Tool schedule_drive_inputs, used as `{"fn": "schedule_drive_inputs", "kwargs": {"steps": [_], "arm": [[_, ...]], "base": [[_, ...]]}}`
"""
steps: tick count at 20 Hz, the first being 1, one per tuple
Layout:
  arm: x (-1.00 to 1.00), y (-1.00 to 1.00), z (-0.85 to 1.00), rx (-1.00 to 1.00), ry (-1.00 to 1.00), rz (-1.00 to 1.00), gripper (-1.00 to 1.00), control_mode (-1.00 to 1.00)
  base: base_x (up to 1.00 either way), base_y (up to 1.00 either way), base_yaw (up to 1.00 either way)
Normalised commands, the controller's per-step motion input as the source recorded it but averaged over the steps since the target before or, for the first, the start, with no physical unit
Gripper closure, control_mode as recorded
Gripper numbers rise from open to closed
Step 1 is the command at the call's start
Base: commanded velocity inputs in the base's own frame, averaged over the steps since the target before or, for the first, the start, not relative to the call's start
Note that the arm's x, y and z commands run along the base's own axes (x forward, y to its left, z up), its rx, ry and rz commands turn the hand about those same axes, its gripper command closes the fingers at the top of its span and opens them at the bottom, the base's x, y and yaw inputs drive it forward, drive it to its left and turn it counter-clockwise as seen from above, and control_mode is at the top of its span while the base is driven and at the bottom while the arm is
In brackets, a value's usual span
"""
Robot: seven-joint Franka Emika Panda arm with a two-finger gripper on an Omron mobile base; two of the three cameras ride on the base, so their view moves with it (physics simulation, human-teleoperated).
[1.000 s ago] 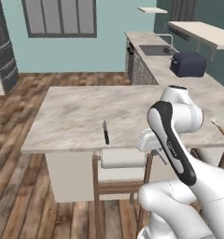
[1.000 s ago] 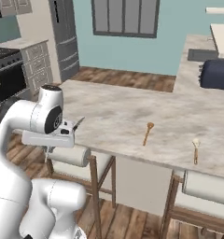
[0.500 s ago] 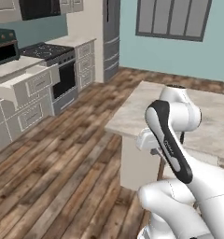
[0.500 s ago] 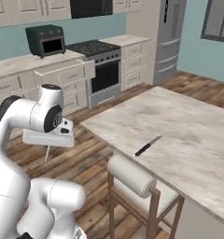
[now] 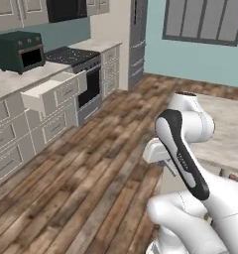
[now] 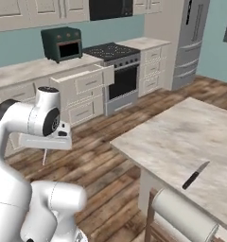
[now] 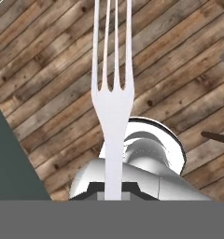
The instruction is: Pick up the metallic utensils from the counter and place them in the open drawer. Make sure not to pick up any wooden utensils.
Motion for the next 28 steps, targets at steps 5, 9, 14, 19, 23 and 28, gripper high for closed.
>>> {"fn": "schedule_drive_inputs", "kwargs": {"steps": [5, 9, 14, 19, 23, 28], "arm": [[0.0, 0.0, 0.0, 0.0, 0.0, 0.0, 1.0, 1.0], [0.0, 0.0, 0.0, 0.0, 0.0, 0.0, 1.0, 1.0], [0.0, 0.0, 0.0, 0.0, 0.0, 0.0, 1.0, 1.0], [0.0, 0.0, 0.0, 0.0, 0.0, 0.0, 1.0, 1.0], [0.0, 0.0, 0.0, 0.0, 0.0, 0.0, 1.0, 1.0], [0.0, 0.0, 0.0, 0.0, 0.0, 0.0, 1.0, 1.0]], "base": [[1.0, 1.0, -0.3], [1.0, 0.97, -0.32], [1.0, 0.97, -0.29], [1.0, 0.88, -0.27], [1.0, 0.62, -0.19], [1.0, 0.18, -0.05]]}}
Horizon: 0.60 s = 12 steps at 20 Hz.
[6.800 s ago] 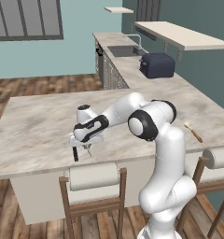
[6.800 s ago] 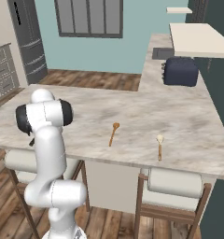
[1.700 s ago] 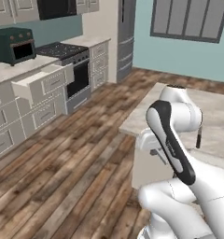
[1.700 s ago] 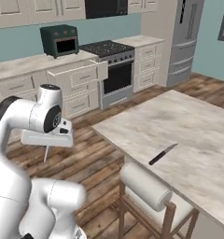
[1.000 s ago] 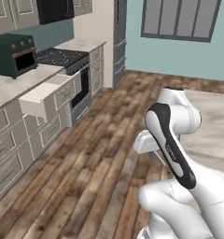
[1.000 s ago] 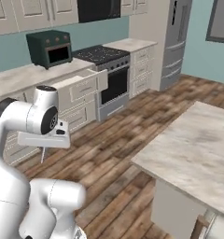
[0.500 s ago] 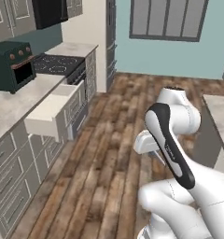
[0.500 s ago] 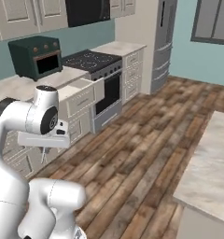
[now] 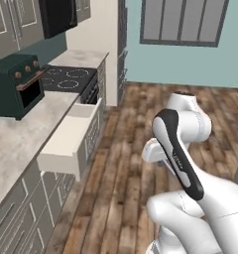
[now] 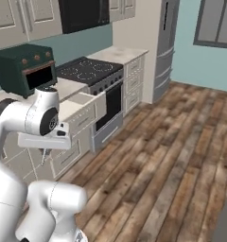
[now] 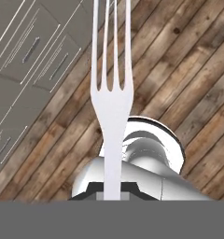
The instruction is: Pick up the metallic utensils from the counter and place them in the open drawer. Make sure not to pick up any wooden utensils.
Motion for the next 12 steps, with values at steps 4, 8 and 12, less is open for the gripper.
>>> {"fn": "schedule_drive_inputs", "kwargs": {"steps": [4, 8, 12], "arm": [[0.0, 0.0, 0.0, 0.0, 0.0, 0.0, 1.0, 1.0], [0.0, 0.0, 0.0, 0.0, 0.0, 0.0, 1.0, 1.0], [0.0, 0.0, 0.0, 0.0, 0.0, 0.0, 1.0, 1.0]], "base": [[0.74, 0.0, 0.03], [0.53, 0.18, 0.0], [0.66, 0.55, 0.0]]}}
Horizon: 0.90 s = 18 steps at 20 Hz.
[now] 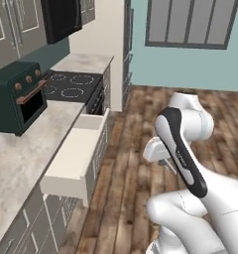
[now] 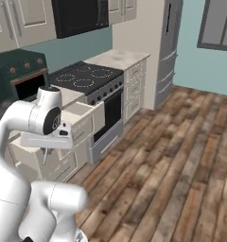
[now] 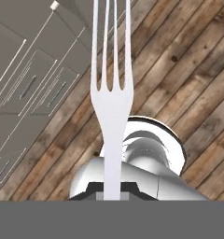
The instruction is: Pick up the metallic utensils from the counter and place them in the open drawer. Make sure not to pick up any wooden utensils.
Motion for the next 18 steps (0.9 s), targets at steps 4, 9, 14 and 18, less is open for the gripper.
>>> {"fn": "schedule_drive_inputs", "kwargs": {"steps": [4, 9, 14, 18], "arm": [[0.0, 0.0, 0.0, 0.0, 0.0, 0.0, 1.0, 1.0], [0.0, 0.0, 0.0, 0.0, 0.0, 0.0, 1.0, 1.0], [0.0, 0.0, 0.0, 0.0, 0.0, 0.0, 1.0, 1.0], [0.0, 0.0, 0.0, 0.0, 0.0, 0.0, 1.0, 1.0]], "base": [[0.81, 0.54, 0.01], [0.32, 0.18, 0.0], [0.0, 0.0, 0.0], [0.0, 0.0, 0.0]]}}
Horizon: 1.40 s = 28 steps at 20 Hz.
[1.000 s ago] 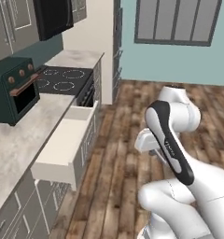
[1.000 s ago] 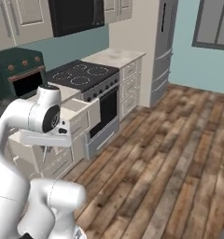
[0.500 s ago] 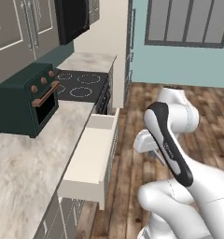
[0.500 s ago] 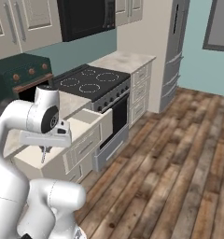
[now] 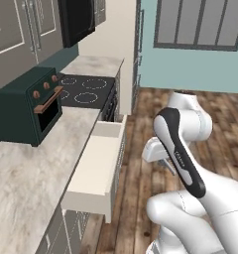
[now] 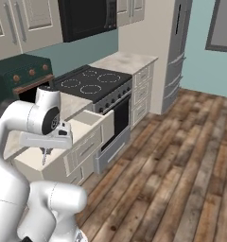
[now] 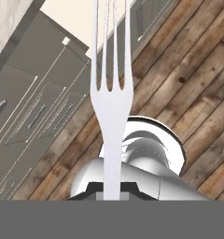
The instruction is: Pick up the metallic utensils from the counter and place them in the open drawer. Make sure not to pick up any wooden utensils.
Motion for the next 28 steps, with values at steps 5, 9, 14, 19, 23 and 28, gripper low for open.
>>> {"fn": "schedule_drive_inputs", "kwargs": {"steps": [5, 9, 14, 19, 23, 28], "arm": [[0.0, 0.0, 0.0, 0.0, 0.0, 0.0, 1.0, 1.0], [0.61, 0.37, -0.28, 0.0, 0.1, -0.01, 1.0, -1.0], [1.0, 0.58, -0.73, 0.0, 0.18, 0.0, 1.0, -1.0], [0.51, 0.17, -0.11, -0.01, 0.03, 0.0, 1.0, -1.0], [0.03, 0.07, 0.31, -0.13, 0.01, 0.0, 1.0, -1.0], [0.25, 0.41, -0.46, -0.18, 0.02, -0.03, 1.0, -1.0]], "base": [[0.0, 0.01, 0.0], [0.07, 0.05, 0.0], [0.0, 0.0, 0.0], [0.0, 0.0, 0.0], [0.0, 0.0, 0.0], [0.0, 0.0, 0.0]]}}
